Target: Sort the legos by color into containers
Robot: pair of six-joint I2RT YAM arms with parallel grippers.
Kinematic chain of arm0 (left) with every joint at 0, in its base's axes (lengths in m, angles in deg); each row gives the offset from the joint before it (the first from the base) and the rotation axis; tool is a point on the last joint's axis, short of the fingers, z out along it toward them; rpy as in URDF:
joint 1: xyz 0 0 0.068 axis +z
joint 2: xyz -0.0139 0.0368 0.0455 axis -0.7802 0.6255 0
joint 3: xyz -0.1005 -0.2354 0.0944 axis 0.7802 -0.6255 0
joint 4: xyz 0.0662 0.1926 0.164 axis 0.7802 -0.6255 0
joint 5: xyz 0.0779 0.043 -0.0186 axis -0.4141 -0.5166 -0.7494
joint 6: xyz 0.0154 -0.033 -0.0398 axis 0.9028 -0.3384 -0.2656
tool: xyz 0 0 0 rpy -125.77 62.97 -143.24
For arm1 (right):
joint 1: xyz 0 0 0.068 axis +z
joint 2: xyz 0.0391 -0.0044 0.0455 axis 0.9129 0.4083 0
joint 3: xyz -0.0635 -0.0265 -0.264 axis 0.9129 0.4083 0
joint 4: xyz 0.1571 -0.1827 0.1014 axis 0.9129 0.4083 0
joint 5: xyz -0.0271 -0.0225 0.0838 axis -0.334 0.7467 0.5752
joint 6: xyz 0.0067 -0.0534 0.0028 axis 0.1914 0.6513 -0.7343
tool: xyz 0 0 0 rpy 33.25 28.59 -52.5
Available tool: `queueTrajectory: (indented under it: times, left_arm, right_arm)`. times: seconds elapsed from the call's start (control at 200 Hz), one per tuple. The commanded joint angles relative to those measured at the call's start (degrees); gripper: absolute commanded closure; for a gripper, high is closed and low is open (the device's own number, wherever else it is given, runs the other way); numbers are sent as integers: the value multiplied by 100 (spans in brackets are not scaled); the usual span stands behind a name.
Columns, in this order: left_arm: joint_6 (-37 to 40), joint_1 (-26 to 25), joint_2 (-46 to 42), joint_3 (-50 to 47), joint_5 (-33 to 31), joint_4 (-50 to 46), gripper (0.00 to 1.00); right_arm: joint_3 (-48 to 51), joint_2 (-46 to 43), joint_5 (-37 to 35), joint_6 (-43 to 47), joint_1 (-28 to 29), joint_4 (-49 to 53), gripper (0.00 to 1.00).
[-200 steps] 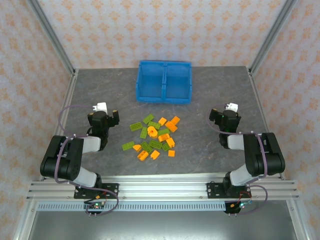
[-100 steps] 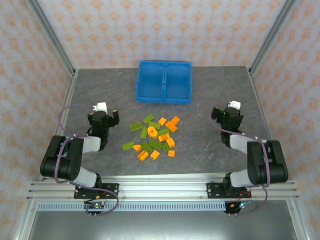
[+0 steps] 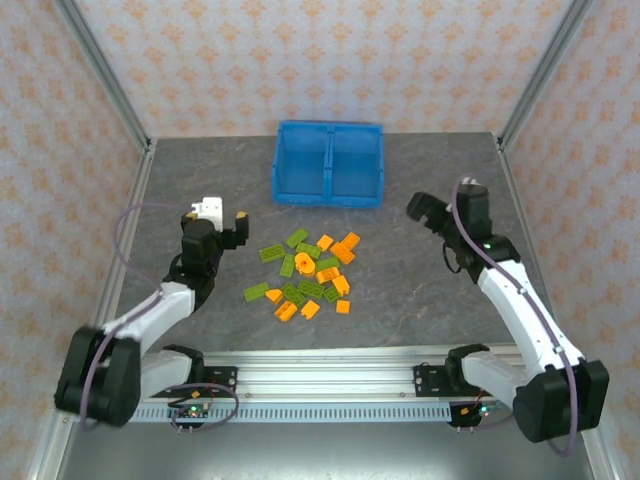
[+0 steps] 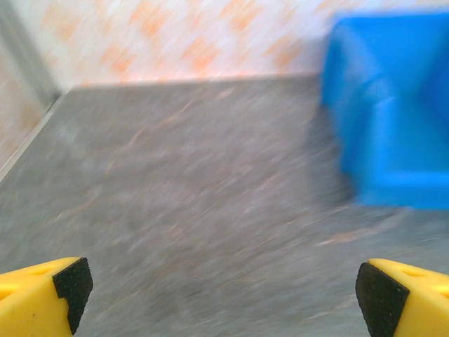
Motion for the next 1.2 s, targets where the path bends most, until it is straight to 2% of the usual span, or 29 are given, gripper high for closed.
queueTrajectory:
  times: [0.0,0.145,0.265,0.37,0.43,0.506,0.581,0.711,0.871,1.036,1.136,1.191]
  left_arm:
    - [111,-568,-881,767,773,-1627,0]
    - [902,-1655,-1279,1853,2018,-3347,0]
    - [1507,-2350,-1546,2499,3005,-4846,0]
    - [1996,-2709,-1886,2703,2952,-5852,0]
    - [2303,-2745,-2039,2590,2770,-6117,0]
    - [2643,-2745,-2088,2468,2688,-6443,0]
    - [2878,-2745,-2117,2246,2742,-6520,0]
    - [2876,-2745,-2314,1662,2532,-6006,0]
    - [2983,-2741,-2572,1451,2051,-5922,0]
    - [3017,-2745,-2983,1147,1868,-5823,0]
    - [3056,-2745,-3199,994,1826,-5710,0]
    - [3070,-2743,-3269,975,1847,-5665,0]
  right_arm:
    - [-372,495,634,-221,627,1446,1]
    - [-737,1384,363,12,1538,1553,1]
    - [-816,1971,413,267,1836,1295,1]
    - [-918,2502,646,599,1945,897,0]
    - [-1120,2957,669,760,2014,766,0]
    - [-1442,3555,650,903,2051,655,5]
    - [-1753,4090,697,959,2066,567,8]
    - [-2196,4652,692,1024,2165,611,13]
    - [-2488,5118,571,1021,2337,795,26]
    - [-2680,5384,158,950,2490,1030,34]
    - [-2799,5470,-39,869,2500,1197,48]
    - [-2921,5510,-113,811,2511,1356,53]
